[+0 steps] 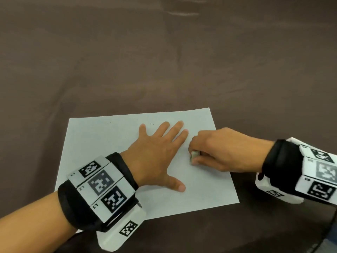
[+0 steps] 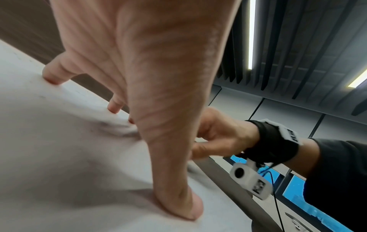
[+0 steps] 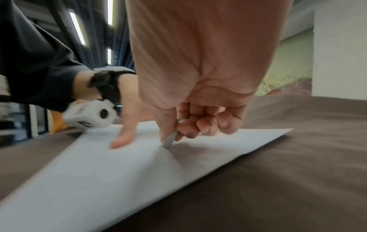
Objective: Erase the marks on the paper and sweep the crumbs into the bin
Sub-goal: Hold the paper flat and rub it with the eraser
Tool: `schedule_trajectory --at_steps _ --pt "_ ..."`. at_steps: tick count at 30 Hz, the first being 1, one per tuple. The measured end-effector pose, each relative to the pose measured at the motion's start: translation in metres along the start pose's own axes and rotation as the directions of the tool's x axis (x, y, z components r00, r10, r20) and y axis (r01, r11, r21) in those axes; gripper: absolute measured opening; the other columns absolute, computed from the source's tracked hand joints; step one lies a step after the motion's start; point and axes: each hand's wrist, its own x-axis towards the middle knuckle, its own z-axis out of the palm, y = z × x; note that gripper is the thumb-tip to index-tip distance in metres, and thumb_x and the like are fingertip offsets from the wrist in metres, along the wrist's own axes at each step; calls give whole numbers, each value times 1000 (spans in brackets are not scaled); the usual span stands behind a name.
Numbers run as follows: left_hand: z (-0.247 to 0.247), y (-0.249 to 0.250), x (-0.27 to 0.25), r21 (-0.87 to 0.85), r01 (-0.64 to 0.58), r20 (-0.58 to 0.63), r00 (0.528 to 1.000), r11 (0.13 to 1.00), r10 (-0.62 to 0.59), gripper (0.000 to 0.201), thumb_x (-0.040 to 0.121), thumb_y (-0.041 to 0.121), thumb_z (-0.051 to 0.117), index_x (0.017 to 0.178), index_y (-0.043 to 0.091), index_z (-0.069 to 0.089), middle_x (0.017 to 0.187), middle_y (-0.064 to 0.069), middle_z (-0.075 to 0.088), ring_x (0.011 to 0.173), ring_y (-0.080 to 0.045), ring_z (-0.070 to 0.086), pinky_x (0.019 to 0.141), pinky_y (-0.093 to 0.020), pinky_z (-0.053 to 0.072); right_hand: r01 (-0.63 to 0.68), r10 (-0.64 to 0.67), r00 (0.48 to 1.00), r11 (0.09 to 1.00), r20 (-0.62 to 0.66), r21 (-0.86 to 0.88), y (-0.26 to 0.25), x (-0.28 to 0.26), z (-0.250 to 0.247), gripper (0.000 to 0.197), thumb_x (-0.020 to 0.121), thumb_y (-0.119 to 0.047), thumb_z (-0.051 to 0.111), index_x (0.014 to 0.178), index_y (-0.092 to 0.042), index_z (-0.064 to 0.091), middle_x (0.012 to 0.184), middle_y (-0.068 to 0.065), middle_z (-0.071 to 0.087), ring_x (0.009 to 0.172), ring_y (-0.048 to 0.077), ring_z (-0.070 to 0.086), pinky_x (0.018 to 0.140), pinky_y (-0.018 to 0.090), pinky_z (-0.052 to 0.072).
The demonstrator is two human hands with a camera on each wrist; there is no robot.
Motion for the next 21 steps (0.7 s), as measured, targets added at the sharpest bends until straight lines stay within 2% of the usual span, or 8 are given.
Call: schedule_trajectory --at_steps 2,3,7,10,12,17,21 --pt "0 -1 0 -7 0 1 1000 1000 0 127 68 89 48 152 23 -22 158 5 -31 149 -23 -13 115 -61 13 -59 59 996 998 -62 3 12 7 -6 16 95 -43 46 95 -29 53 84 -14 46 68 0 41 70 23 35" --pt "0 0 0 -8 3 3 1000 1000 -3 128 68 89 48 152 23 -22 158 5 -31 149 -23 -13 115 -61 12 -59 59 996 998 -74 2 16 8 -6 16 95 -43 47 95 -29 53 85 -13 47 68 2 42 70 24 36" --pt "-1 2 0 11 9 27 1000 1000 -10 127 68 89 48 152 24 -23 157 4 -32 149 -24 -14 115 -62 12 68 -68 997 998 33 -14 5 -3 4 18 97 -43 44 101 -27 52 85 -14 41 68 5 40 64 21 34" --pt "-3 1 0 4 8 32 999 1000 -9 127 68 89 48 151 24 -24 157 5 -32 149 -23 -15 115 -62 12 -8 8 1000 1000 -13 -22 19 7 -8 19 95 -44 45 100 -28 54 85 -13 44 75 8 47 72 26 43" --pt "-3 1 0 -2 13 44 999 1000 -13 127 68 89 48 151 25 -26 156 6 -34 148 -22 -16 115 -61 10 -40 38 998 999 -57 -34 33 11 -13 17 95 -43 47 98 -28 55 82 -14 45 80 8 46 73 27 42" --pt "-3 2 0 -4 21 51 998 1000 -20 126 70 87 49 150 25 -26 156 6 -35 148 -22 -18 115 -62 9 150 -147 987 988 64 -46 18 -2 1 17 95 -46 43 101 -33 51 89 -12 43 82 16 53 75 29 44" --pt "-2 2 0 -18 17 46 999 1000 -16 126 69 88 47 149 26 -28 155 7 -36 148 -21 -20 116 -62 7 35 -36 999 998 -31 -43 37 13 -10 18 94 -45 48 99 -29 54 84 -13 42 76 11 48 70 25 36"
